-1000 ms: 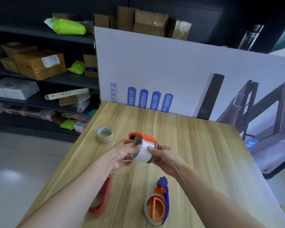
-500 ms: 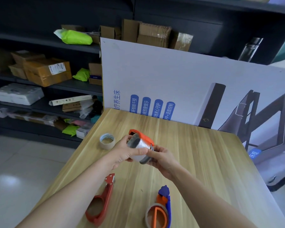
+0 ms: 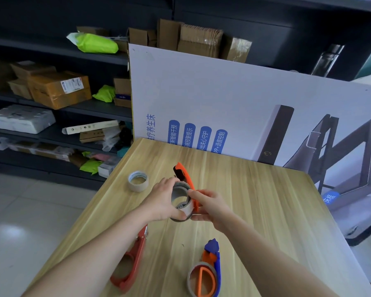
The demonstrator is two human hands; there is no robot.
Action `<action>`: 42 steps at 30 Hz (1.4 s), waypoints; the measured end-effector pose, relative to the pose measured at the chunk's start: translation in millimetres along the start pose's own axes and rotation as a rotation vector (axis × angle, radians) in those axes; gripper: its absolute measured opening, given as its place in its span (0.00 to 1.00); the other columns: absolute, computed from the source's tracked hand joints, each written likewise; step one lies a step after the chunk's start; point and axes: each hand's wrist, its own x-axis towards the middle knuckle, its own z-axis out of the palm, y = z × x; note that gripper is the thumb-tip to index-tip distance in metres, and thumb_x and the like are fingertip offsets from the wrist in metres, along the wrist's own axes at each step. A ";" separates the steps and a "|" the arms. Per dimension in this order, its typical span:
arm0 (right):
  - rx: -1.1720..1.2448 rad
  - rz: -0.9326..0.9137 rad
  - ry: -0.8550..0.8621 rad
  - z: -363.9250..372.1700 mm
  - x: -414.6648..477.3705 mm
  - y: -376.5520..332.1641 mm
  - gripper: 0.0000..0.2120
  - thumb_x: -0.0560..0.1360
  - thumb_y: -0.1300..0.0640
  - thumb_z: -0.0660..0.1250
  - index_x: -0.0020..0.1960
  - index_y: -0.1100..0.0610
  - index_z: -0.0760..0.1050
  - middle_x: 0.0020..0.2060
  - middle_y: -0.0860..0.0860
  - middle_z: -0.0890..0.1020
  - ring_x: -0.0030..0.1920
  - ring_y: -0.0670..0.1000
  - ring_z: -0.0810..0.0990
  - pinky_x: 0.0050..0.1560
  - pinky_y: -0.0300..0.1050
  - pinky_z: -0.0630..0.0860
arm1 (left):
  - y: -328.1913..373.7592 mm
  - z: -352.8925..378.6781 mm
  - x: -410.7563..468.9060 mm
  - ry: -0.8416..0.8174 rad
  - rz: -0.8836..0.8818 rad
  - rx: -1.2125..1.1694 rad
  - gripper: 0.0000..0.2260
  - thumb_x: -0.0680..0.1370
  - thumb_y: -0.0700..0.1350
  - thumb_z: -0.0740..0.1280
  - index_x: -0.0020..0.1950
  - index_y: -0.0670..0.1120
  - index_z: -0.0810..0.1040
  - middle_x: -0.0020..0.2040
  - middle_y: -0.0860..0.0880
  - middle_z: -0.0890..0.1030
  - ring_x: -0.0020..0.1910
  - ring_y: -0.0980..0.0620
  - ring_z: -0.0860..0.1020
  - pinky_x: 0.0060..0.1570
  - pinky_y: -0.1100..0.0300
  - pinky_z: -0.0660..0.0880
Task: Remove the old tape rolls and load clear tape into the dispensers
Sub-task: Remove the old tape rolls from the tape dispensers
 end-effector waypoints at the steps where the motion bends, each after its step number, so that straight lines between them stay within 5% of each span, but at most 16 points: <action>1: 0.005 0.021 0.001 -0.4 -0.7 -0.7 0.20 0.71 0.49 0.74 0.55 0.61 0.78 0.43 0.58 0.84 0.39 0.56 0.84 0.41 0.48 0.83 | -1.1 0.0 -0.1 -0.020 0.000 -0.020 0.44 0.61 0.51 0.79 0.72 0.52 0.60 0.66 0.54 0.65 0.66 0.53 0.65 0.62 0.56 0.68; 13: 0.056 0.111 -0.016 -1.1 4.4 -5.4 0.20 0.72 0.53 0.73 0.57 0.66 0.76 0.44 0.59 0.84 0.39 0.56 0.85 0.39 0.47 0.82 | -18.2 -9.6 -4.4 -0.132 -0.039 -0.489 0.35 0.61 0.40 0.81 0.60 0.61 0.69 0.59 0.57 0.75 0.59 0.57 0.74 0.59 0.55 0.75; 17: 0.083 0.078 0.029 3.5 7.6 -5.4 0.23 0.70 0.54 0.74 0.59 0.65 0.74 0.42 0.57 0.84 0.35 0.52 0.83 0.37 0.44 0.80 | -19.0 -1.5 -4.2 -0.003 0.011 -0.493 0.36 0.61 0.42 0.81 0.63 0.58 0.68 0.61 0.57 0.73 0.60 0.58 0.73 0.58 0.60 0.73; 21: 0.135 0.095 0.018 6.0 9.2 -10.6 0.19 0.72 0.54 0.73 0.57 0.64 0.74 0.39 0.55 0.82 0.33 0.51 0.82 0.36 0.44 0.79 | -21.7 3.0 -5.1 0.057 -0.089 -0.809 0.37 0.58 0.37 0.81 0.62 0.55 0.71 0.57 0.52 0.78 0.57 0.52 0.76 0.51 0.59 0.74; 24: 0.086 0.111 0.020 7.8 9.9 -10.4 0.18 0.72 0.55 0.73 0.57 0.63 0.73 0.40 0.55 0.81 0.35 0.51 0.80 0.36 0.45 0.79 | -23.4 7.4 -4.1 0.075 -0.073 -0.739 0.38 0.57 0.40 0.80 0.63 0.54 0.70 0.57 0.53 0.76 0.58 0.52 0.75 0.54 0.58 0.75; 29: 0.103 0.138 0.102 6.6 11.4 -7.9 0.10 0.74 0.57 0.71 0.45 0.59 0.70 0.38 0.54 0.78 0.35 0.51 0.77 0.43 0.47 0.79 | -25.2 0.7 4.6 0.208 -0.187 -0.977 0.38 0.55 0.43 0.78 0.64 0.50 0.70 0.60 0.46 0.77 0.57 0.47 0.77 0.48 0.56 0.77; 33: 0.035 0.188 0.102 1.0 10.8 4.8 0.11 0.71 0.58 0.72 0.47 0.61 0.72 0.41 0.56 0.79 0.38 0.52 0.79 0.47 0.50 0.81 | -31.0 -8.1 11.8 0.245 -0.300 -0.588 0.45 0.62 0.46 0.81 0.74 0.50 0.62 0.68 0.48 0.64 0.68 0.47 0.68 0.65 0.54 0.67; 36: -0.013 0.231 0.069 6.1 12.3 15.8 0.13 0.70 0.59 0.74 0.49 0.61 0.72 0.43 0.57 0.80 0.40 0.55 0.81 0.51 0.54 0.82 | -34.5 1.7 14.7 0.202 -0.326 -0.371 0.45 0.67 0.49 0.78 0.77 0.47 0.57 0.71 0.47 0.58 0.70 0.48 0.64 0.67 0.55 0.63; 38: -0.041 0.242 0.063 11.0 13.9 23.8 0.13 0.70 0.58 0.74 0.49 0.60 0.72 0.44 0.58 0.80 0.43 0.56 0.82 0.52 0.55 0.82 | -40.8 13.2 15.7 0.204 -0.321 -0.311 0.39 0.66 0.50 0.79 0.72 0.47 0.64 0.68 0.47 0.64 0.65 0.48 0.69 0.61 0.57 0.68; 42: -0.076 0.293 0.093 17.6 21.0 48.8 0.20 0.71 0.56 0.73 0.55 0.58 0.66 0.48 0.57 0.79 0.45 0.55 0.82 0.50 0.51 0.82 | -56.7 42.8 22.2 0.171 -0.292 -0.179 0.13 0.66 0.47 0.77 0.36 0.45 0.74 0.57 0.47 0.75 0.46 0.52 0.75 0.42 0.60 0.67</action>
